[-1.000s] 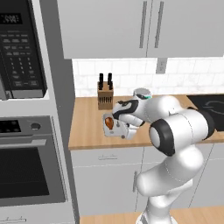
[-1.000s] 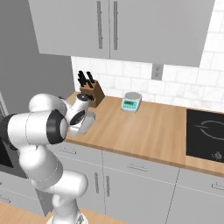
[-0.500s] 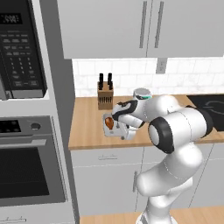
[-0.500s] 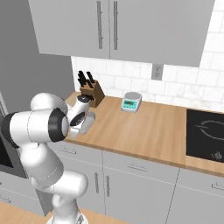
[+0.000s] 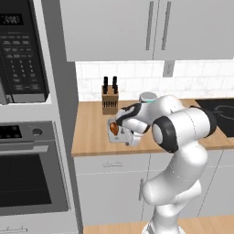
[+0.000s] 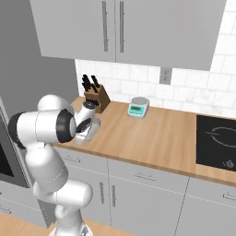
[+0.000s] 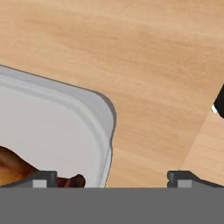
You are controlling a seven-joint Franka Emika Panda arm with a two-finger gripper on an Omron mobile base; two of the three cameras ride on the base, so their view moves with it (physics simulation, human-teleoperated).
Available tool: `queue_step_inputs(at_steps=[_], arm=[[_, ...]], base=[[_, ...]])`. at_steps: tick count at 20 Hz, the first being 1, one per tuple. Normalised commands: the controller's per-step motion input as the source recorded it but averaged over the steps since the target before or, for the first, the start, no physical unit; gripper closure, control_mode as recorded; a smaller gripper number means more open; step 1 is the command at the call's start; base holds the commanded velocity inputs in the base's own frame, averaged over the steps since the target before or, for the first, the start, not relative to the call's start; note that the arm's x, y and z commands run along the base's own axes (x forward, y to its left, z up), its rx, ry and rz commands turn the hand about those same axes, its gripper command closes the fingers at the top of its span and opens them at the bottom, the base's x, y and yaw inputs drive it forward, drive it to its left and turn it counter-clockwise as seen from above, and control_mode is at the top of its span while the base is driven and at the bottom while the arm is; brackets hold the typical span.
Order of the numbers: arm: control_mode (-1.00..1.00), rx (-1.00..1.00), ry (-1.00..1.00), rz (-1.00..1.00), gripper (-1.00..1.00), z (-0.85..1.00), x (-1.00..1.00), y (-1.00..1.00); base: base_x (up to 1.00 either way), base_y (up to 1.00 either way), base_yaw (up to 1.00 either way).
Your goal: Take the meat container that has the chicken drumstick and place it on the second highest rack of the freezer. Then take the vegetable container that has the onion and tomato and place it on the highest rack of the freezer.
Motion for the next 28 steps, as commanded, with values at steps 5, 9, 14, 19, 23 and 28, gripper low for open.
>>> queue_step_inputs(at_steps=[5,9,14,19,23,28], arm=[[-1.0,0.0,0.0,0.0,1.0,-0.35,0.29,0.04],[-1.0,0.0,0.01,-0.01,1.0,-0.67,0.16,0.27],[-1.0,0.0,0.0,0.0,1.0,-0.19,-0.05,0.0],[-1.0,0.0,0.0,0.25,1.0,0.07,-0.56,-0.08],[-1.0,-0.05,-0.05,0.43,1.0,0.37,-0.86,-0.32],[-1.0,-0.1,-0.1,0.52,1.0,0.89,-0.74,-0.44]], base=[[0.0,0.0,0.0],[0.0,0.0,0.0],[0.0,0.0,0.0],[0.0,0.0,0.0],[0.0,0.0,0.0],[0.0,0.0,0.0]])
